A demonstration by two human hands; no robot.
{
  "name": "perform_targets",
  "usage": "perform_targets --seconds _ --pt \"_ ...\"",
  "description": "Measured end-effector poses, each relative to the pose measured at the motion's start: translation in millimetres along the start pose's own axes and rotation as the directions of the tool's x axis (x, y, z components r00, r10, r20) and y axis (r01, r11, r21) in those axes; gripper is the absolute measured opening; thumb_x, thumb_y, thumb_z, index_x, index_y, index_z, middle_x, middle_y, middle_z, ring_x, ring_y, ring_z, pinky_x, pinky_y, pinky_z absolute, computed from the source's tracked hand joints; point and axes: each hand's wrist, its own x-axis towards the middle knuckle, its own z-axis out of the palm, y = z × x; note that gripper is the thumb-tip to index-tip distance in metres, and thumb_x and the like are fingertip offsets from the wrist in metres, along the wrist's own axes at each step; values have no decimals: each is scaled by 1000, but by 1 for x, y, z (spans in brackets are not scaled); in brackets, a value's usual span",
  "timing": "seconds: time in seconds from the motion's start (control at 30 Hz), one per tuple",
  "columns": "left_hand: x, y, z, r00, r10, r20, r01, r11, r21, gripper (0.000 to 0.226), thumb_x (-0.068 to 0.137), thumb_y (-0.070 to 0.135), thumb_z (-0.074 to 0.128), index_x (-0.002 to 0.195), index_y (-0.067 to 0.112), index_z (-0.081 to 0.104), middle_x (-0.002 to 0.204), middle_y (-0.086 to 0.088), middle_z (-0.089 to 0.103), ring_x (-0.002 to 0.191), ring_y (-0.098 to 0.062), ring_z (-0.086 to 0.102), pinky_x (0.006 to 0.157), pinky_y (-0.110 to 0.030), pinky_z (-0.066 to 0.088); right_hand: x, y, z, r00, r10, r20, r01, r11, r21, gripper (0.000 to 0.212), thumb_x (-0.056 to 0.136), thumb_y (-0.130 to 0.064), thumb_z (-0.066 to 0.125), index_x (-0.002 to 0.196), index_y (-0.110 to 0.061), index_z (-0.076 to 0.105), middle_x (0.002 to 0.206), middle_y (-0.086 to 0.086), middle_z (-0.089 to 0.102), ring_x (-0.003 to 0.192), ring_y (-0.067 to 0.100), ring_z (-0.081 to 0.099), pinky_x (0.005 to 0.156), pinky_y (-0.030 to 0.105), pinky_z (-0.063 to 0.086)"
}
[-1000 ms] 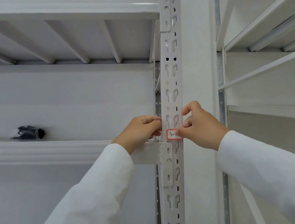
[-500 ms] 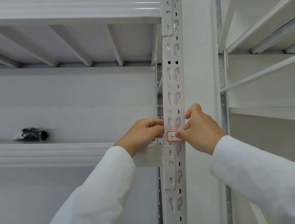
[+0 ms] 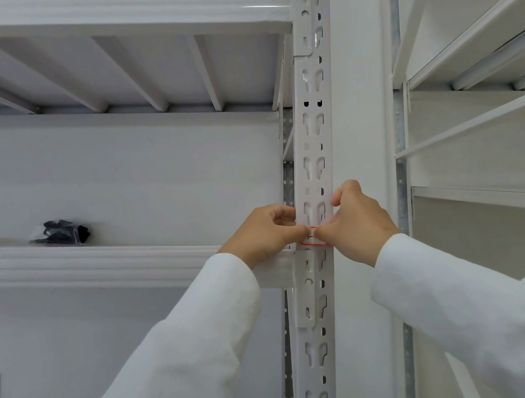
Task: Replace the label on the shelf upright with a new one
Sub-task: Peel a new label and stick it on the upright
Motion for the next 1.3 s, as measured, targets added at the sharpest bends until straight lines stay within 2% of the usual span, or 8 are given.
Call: perform_targets --seconds 0.37,0.53,0.67,0.8,0.9,1.1,1.2,1.3 --pt "1 -1 1 1000 0 0 0 1000 20 30 77 21 70 105 13 65 103 -11 70 94 -19 63 96 -31 45 5 -1 -4 999 9 37 -6 998 -64 33 78 -21 65 98 -15 38 104 10 60 91 30 57 55 28 36" --pt "1 -1 1 1000 3 9 -3 999 32 25 78 21 68 102 14 64 92 -4 67 85 -14 59 81 -22 44 4 -6 -6 999 -27 44 36 977 -210 33 80 -22 64 102 -13 42 96 5 53 89 29 52 69 30 38" --pt "1 -2 1 1000 -1 4 1 998 70 31 78 25 67 107 14 63 96 -4 68 89 -14 61 86 -24 44 4 -12 -8 999 -32 43 44 953 -301 40 79 -33 65 107 -11 46 93 4 52 87 28 49 70 31 39" --pt "0 0 0 1000 7 17 -8 998 55 24 80 20 65 103 14 64 94 -2 68 91 -15 62 92 -27 45 8 -5 -27 999 1 34 13 912 -410 34 74 -43 69 82 -16 49 89 6 68 84 26 59 65 30 42" --pt "-1 1 -2 999 8 31 -9 998 55 19 82 18 62 100 16 64 97 -3 68 90 -14 61 91 -25 45 8 9 -42 998 37 59 -15 941 -337 39 77 -43 67 76 -8 52 75 5 70 64 21 58 64 32 49" --pt "-1 -1 -2 999 29 18 -31 997 73 31 81 51 57 94 23 65 103 -1 71 99 -17 65 89 -28 47 6 18 -20 975 49 216 -15 988 -154 72 73 -67 54 106 -2 61 98 15 70 88 31 68 80 46 56" --pt "-1 -2 -2 999 50 15 -51 996 76 35 82 47 60 101 18 65 105 -5 71 101 -20 65 93 -31 48 12 21 -5 965 8 260 3 999 -38 68 73 -70 48 99 -9 62 97 8 70 87 26 69 78 43 57" --pt "-2 -2 -2 997 58 42 -62 995 78 28 80 37 66 101 19 63 99 -1 71 95 -16 66 94 -29 48 14 27 -3 942 -44 332 2 992 124 39 84 -55 51 87 -18 62 92 -1 69 78 14 69 69 30 55"
